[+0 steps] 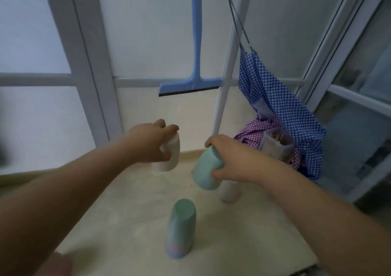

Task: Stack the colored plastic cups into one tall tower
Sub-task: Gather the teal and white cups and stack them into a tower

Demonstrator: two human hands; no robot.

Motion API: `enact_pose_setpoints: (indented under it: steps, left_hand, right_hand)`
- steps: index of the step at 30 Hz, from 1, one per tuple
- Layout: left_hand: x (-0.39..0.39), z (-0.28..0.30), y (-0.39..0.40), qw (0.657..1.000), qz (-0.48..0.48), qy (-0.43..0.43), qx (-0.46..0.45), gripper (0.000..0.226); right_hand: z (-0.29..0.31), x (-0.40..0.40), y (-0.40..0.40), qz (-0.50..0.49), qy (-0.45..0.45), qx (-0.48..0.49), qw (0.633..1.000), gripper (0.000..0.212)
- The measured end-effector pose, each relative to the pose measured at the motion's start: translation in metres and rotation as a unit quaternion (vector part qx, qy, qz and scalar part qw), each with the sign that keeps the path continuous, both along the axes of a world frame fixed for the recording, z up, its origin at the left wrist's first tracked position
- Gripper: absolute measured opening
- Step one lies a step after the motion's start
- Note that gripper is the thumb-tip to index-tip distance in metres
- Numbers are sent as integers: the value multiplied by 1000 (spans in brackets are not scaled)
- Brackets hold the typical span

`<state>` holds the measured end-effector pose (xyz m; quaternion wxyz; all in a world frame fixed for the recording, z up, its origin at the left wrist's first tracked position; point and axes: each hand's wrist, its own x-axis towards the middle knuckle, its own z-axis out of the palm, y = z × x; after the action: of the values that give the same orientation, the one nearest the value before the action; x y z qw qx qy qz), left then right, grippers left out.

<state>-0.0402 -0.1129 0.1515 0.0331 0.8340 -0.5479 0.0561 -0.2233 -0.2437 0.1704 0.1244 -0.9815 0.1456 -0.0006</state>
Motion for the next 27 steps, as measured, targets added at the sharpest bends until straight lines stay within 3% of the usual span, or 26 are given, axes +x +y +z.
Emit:
enact_pose_setpoints:
  steps: [7,19,27]
  left_hand:
    - [-33,26,60,998,58,-7,-9,70]
    - [-63,12,97,996,90,10,-10,68]
    - [-71,19,81,996,76,25,-28,70]
  right_hand:
    - [18,1,36,76,46,-19,996,61]
    - [-73,8,61,124,125,-16,984,61]
    - [-75,0,43,111,91,27,989,88]
